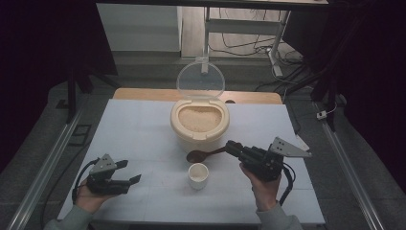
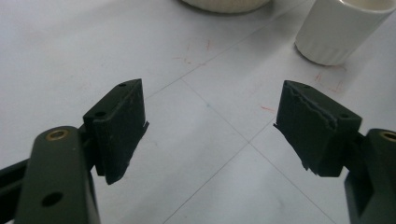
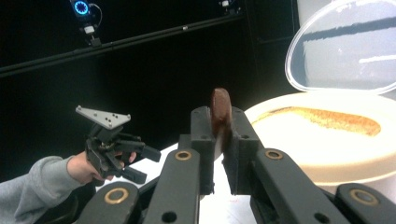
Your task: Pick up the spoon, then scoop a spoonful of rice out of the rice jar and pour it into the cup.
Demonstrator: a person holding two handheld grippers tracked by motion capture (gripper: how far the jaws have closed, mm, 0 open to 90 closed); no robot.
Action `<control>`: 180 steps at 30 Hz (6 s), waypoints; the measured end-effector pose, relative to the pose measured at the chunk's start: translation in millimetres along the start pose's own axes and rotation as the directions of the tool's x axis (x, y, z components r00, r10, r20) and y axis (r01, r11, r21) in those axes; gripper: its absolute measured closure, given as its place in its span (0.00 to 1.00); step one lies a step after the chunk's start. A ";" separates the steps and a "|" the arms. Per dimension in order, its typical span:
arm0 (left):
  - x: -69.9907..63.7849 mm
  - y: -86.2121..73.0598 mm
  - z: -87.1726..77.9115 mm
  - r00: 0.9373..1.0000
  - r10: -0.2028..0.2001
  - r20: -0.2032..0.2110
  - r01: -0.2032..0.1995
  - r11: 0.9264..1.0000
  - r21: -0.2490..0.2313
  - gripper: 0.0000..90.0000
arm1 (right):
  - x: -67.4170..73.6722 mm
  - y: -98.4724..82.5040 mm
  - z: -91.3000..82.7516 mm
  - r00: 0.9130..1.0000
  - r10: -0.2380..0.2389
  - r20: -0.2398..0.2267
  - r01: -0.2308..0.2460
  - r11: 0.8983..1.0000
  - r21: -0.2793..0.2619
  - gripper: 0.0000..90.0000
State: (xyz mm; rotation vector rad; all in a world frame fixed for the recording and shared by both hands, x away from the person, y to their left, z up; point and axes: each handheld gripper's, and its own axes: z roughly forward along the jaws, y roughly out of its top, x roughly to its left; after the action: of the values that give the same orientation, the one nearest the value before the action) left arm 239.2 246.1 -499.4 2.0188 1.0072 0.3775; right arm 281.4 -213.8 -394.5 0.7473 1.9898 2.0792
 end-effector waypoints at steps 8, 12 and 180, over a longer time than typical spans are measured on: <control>2.2 0.6 2.5 1.000 -0.007 0.011 0.007 1.000 0.008 0.26 | -3.5 17.5 -4.9 1.000 -0.016 0.019 0.017 0.997 -0.069 0.93; 3.1 0.5 3.1 1.000 -0.009 0.011 0.009 1.000 0.013 0.26 | -8.1 31.6 -3.8 0.999 -0.025 0.044 0.029 0.994 -0.104 0.93; 0.5 -0.6 9.0 0.999 0.042 -0.013 -0.041 0.998 0.051 0.26 | -39.5 -29.7 6.5 0.923 0.327 0.203 -0.359 0.921 0.152 0.93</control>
State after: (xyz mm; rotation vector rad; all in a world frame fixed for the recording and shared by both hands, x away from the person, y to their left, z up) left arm 244.4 241.8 -505.5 2.0875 0.9934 0.3922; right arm 311.9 -223.0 -432.8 1.3568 2.0958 1.9254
